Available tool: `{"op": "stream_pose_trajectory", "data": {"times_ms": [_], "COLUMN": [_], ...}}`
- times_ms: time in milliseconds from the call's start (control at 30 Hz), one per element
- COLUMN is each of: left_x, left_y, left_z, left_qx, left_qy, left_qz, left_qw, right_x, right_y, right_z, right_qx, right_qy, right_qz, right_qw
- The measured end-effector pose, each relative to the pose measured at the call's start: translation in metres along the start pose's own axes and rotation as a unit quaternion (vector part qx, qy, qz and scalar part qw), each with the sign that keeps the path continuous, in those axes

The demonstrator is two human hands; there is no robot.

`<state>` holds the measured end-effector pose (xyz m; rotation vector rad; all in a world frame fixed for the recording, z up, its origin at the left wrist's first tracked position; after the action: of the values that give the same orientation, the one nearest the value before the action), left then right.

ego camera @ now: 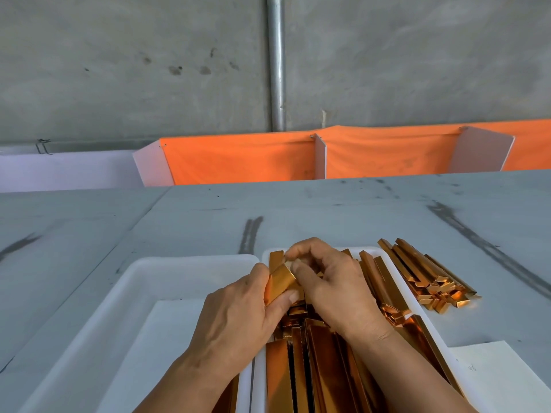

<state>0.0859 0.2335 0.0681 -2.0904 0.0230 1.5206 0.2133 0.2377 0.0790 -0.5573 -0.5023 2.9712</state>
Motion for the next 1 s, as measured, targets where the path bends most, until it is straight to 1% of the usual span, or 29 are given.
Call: {"op": "stream_pose_trajectory", "data": {"times_ms": [100, 300, 400, 533, 667, 733, 867, 1000], "left_x": [0.001, 0.006, 0.003, -0.004, -0.007, -0.008, -0.01, -0.009], "left_y": [0.0, -0.001, 0.0, 0.001, 0.002, 0.002, 0.002, 0.001], "left_z": [0.0, 0.003, 0.004, 0.004, 0.004, 0.007, 0.015, 0.018], "left_qx": [0.004, -0.001, -0.01, -0.002, 0.002, -0.008, -0.037, -0.051], "left_qy": [-0.011, -0.016, -0.008, 0.015, 0.045, 0.056, 0.07, 0.107], "left_qz": [0.0, 0.005, -0.006, -0.032, -0.053, -0.061, -0.072, -0.073], "left_qw": [1.0, 1.0, 1.0, 0.999, 0.998, 0.997, 0.994, 0.99], "right_x": [-0.001, -0.008, -0.004, 0.002, 0.001, 0.005, 0.019, 0.024], "right_y": [0.0, -0.001, 0.0, 0.001, 0.002, 0.004, 0.007, 0.009], "right_z": [0.0, 0.007, 0.005, 0.0, 0.001, 0.001, 0.002, 0.001], "right_qx": [0.002, -0.022, -0.014, 0.023, 0.033, 0.041, 0.039, 0.031], "right_qy": [-0.01, 0.052, 0.056, 0.014, -0.065, -0.087, -0.091, -0.077], "right_qz": [0.003, -0.035, -0.018, 0.014, 0.018, 0.032, 0.076, 0.081], "right_qw": [1.0, 0.998, 0.998, 1.0, 0.997, 0.995, 0.992, 0.993]}}
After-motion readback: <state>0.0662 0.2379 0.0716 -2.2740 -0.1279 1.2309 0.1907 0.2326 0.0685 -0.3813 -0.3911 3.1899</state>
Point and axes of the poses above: each hand's wrist, its own y-axis away from the middle knuckle, its own x-axis out of the palm, z = x × y, the point moved 10 cm from there along -y, towards the middle knuckle, and after that the axes turned 2 degrees about y, right-handed, at the moved point
